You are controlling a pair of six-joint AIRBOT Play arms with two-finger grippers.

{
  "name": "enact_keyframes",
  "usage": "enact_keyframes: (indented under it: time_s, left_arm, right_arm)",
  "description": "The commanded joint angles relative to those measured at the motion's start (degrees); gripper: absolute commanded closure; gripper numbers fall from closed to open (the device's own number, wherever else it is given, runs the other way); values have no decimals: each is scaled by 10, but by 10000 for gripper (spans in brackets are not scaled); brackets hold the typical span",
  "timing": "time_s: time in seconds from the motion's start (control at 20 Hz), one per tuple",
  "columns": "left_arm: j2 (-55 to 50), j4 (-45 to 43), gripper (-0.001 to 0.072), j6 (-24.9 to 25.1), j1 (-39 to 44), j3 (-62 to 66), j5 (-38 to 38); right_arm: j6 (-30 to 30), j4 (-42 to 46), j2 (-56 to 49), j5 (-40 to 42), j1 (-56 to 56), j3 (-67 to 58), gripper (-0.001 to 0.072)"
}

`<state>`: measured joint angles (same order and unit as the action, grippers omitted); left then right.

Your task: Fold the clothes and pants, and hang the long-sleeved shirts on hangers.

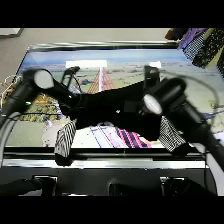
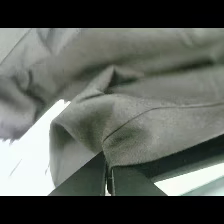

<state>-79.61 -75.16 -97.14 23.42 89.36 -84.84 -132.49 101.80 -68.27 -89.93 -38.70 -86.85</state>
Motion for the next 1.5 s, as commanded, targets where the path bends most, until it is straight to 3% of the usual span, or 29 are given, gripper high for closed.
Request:
enact_keyframes:
  time_s: [0.0, 0.2, 0.4, 0.55, 0.75, 0.8, 0.85, 0.95, 1.0, 1.1, 1.25, 1.45]
  left_arm:
    - [51, -5, 670, -9, -5, 64, -131]
    - [99, 21, 670, -51, -5, 63, -169]
    - [97, 21, 669, -59, 3, 27, -125]
    - [96, 36, 669, -79, 3, -83, -22]
    - [71, 82, 662, -79, 3, -230, 102]
    - [61, 99, 601, -79, 2, -247, 119]
    - [51, 112, 470, -74, 2, -256, 133]
    - [44, 117, 136, -55, -3, -255, 157]
    - [47, 117, 78, -47, -18, -252, 159]
    - [71, 113, 75, -24, -75, -252, 149]
    - [151, 58, 13, 2, -214, -271, 149]
    - [208, -36, 21, 126, -392, -283, 126]
  right_arm:
    - [15, -42, 1, -133, 0, -136, 677]
    - [-10, -114, 1, -156, 0, -225, 677]
    - [54, -51, -4, -143, -1, -160, 677]
    - [48, -40, -4, -35, -1, -16, 677]
    - [-21, -66, -10, 157, -1, 162, 677]
    - [-26, -78, -17, 181, -1, 182, 677]
    - [-25, -90, -26, 193, -1, 190, 677]
    - [-19, -101, -41, 203, -1, 190, 677]
    - [-18, -101, -41, 202, -1, 189, 677]
    - [-7, -101, -41, 184, -1, 189, 677]
    - [13, -108, -41, 147, -1, 189, 677]
    - [25, -122, -41, 138, -1, 189, 677]
